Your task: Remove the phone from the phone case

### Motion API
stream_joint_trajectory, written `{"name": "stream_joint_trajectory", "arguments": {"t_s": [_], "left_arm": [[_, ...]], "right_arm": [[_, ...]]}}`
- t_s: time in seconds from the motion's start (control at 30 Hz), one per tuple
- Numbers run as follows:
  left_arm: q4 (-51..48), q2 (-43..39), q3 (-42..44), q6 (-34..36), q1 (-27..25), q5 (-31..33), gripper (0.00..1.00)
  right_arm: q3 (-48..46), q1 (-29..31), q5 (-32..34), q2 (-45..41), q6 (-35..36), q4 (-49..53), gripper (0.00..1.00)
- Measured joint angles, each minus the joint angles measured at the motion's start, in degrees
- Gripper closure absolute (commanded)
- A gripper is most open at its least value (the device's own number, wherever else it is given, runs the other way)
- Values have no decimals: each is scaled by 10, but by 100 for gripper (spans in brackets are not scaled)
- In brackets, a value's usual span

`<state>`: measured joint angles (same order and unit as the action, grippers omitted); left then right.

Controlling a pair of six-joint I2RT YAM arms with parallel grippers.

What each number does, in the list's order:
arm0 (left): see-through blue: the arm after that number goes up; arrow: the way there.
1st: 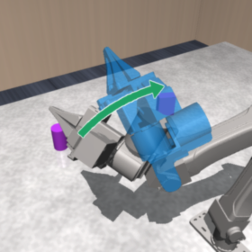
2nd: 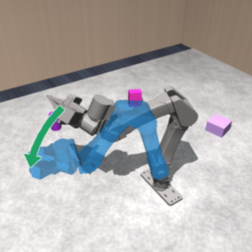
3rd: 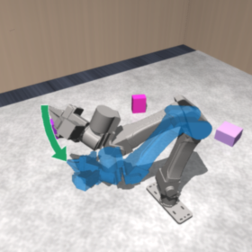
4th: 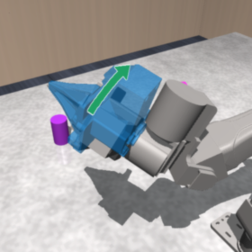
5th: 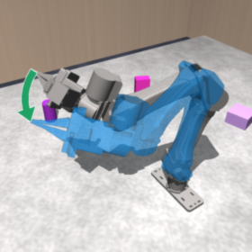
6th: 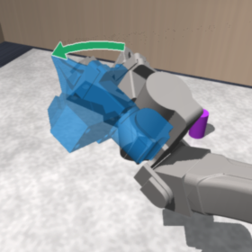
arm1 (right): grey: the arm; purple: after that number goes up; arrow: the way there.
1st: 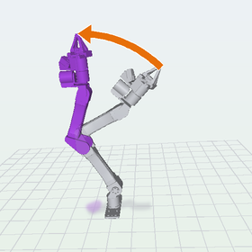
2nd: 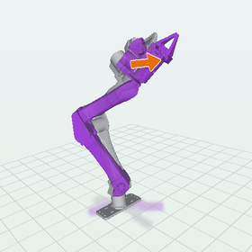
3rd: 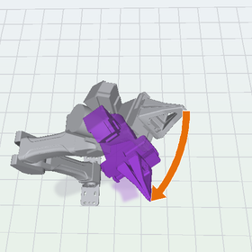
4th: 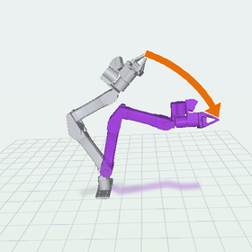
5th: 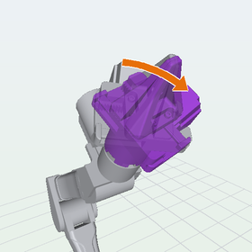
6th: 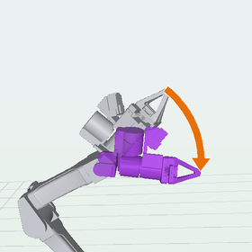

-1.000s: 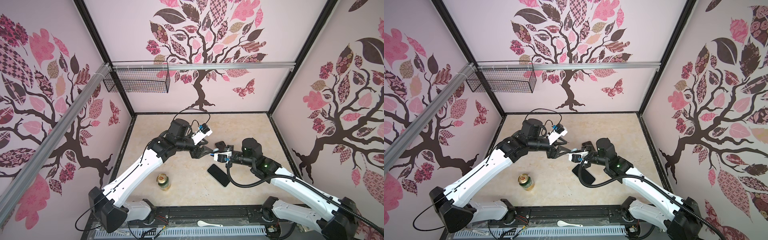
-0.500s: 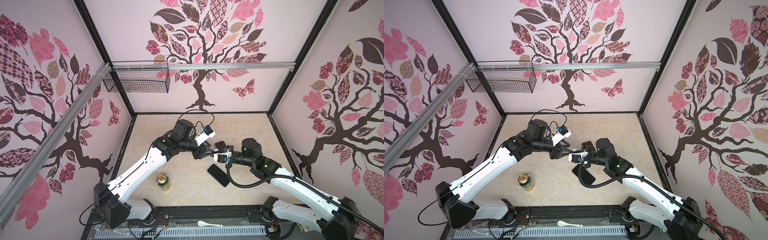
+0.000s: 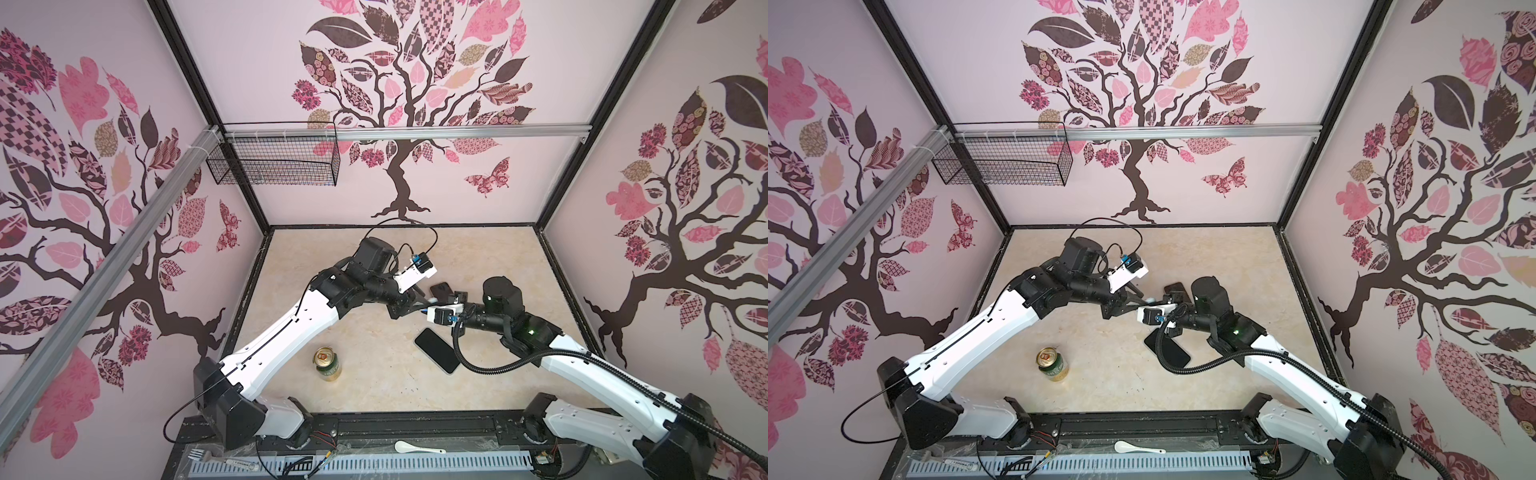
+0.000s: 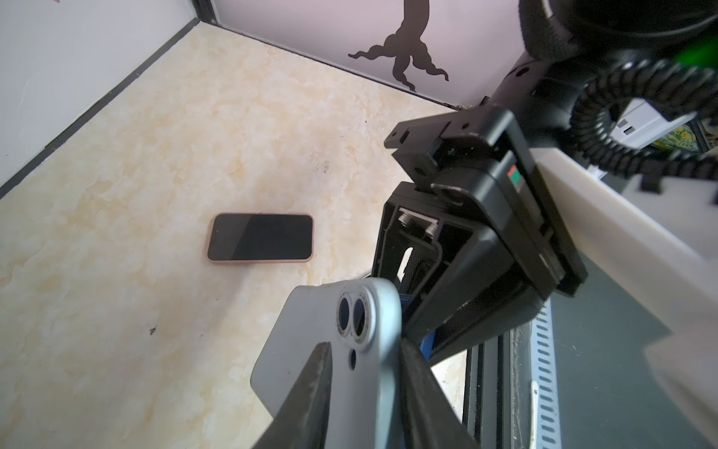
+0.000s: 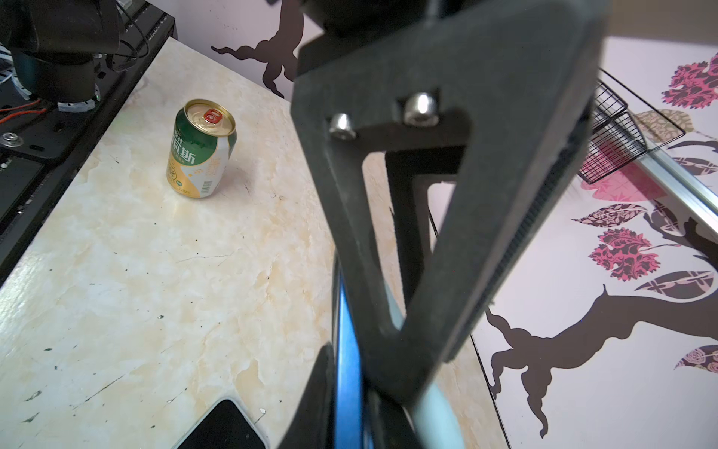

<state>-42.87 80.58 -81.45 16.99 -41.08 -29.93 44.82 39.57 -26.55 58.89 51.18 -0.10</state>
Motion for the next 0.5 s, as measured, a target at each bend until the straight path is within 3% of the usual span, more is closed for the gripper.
{"name": "stream_joint_trajectory", "arguments": {"t_s": [0.3, 0.5], "left_arm": [[-24, 1, -15, 27, -6, 21, 100], [-28, 1, -17, 27, -7, 26, 100]], "right_arm": [[0, 0, 2, 0, -6, 0, 100], [0, 1, 2, 0, -6, -1, 100]]}}
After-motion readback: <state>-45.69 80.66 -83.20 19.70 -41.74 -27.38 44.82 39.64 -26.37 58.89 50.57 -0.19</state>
